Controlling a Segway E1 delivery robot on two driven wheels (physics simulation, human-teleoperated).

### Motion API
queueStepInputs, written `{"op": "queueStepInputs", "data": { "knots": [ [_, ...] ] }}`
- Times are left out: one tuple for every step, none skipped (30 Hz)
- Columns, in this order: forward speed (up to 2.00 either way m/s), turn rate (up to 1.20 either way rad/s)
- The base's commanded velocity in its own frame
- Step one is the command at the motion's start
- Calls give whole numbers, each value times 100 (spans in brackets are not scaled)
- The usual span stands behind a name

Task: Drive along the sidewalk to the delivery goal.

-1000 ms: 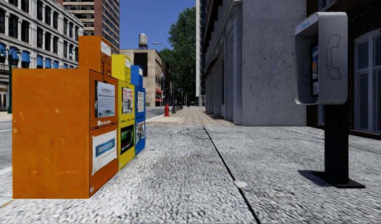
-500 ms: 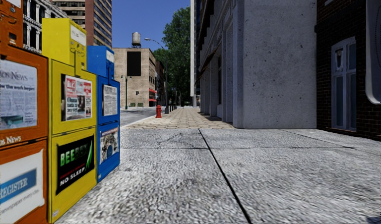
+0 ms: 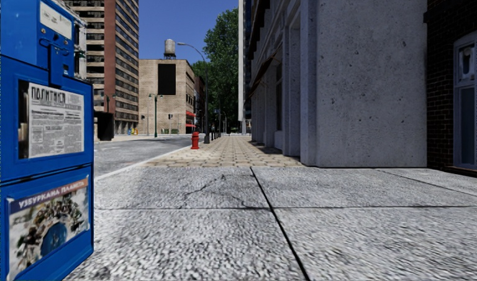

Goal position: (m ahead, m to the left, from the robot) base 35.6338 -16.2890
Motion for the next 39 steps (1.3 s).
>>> {"op": "queueStepInputs", "data": {
  "knots": [
    [200, 0],
    [200, 0],
    [200, 0],
    [200, 0],
    [200, 0],
    [200, 0],
    [200, 0],
    [200, 0],
    [200, 0],
    [200, 0],
    [200, 0],
    [200, 0],
    [200, 0],
    [200, 0],
    [200, 0],
    [200, 0],
    [200, 0],
    [200, 0],
    [200, 0],
    [200, 0],
    [200, 0],
    [200, 0],
    [200, 0],
    [200, 0],
    [200, 0],
    [200, 0],
    [200, 0],
    [200, 0],
    [200, 0],
    [200, 0],
    [200, 0],
    [200, 0],
    [200, 0],
    [200, 0],
    [200, 0],
    [200, 0],
    [200, 0],
    [200, 0],
    [200, 0]
  ]
}}
